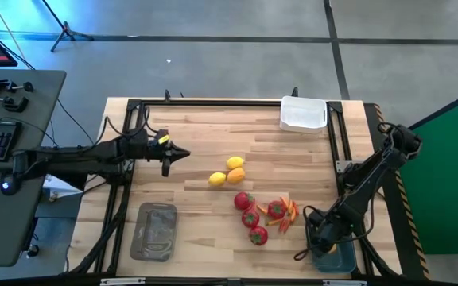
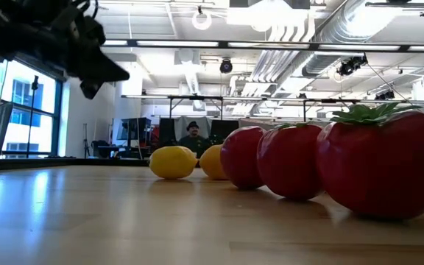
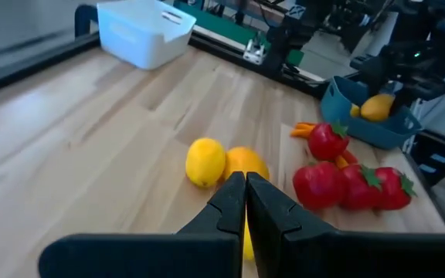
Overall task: Sort produce into baskets
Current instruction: Put the lemon into the blue bin, then put the tomato into the white bin
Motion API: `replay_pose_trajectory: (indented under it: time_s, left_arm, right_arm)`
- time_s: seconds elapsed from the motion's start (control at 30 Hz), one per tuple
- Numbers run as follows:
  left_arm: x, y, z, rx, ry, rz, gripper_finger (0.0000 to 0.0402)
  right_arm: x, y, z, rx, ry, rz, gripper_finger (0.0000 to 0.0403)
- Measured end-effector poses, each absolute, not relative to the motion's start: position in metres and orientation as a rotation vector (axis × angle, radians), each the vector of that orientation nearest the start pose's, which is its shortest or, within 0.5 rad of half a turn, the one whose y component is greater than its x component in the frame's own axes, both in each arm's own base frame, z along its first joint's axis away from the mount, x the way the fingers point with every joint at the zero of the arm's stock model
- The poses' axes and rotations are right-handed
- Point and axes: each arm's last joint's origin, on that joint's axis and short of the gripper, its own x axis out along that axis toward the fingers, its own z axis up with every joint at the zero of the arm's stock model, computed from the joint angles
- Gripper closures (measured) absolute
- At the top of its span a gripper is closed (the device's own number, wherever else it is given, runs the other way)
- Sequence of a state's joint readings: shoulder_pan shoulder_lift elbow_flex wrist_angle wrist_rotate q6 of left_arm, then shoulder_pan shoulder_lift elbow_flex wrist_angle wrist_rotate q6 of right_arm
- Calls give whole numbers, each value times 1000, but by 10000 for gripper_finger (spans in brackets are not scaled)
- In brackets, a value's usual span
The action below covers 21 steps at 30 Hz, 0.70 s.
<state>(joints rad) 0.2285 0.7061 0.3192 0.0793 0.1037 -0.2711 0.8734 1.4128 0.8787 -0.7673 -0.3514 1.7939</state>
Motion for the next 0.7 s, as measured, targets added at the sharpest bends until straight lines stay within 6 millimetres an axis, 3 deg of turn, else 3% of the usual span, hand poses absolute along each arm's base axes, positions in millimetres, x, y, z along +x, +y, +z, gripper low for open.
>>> replay_pose_trajectory:
  time_s: [0.27, 0.7]
  left_arm:
    - [196, 24, 233, -275, 336, 130, 401]
    - [280, -3, 252, -220, 471, -34, 391]
  right_arm:
    - [150, 194, 200, 907, 1729, -320, 136]
    - [151, 194, 207, 756, 1729, -171, 131]
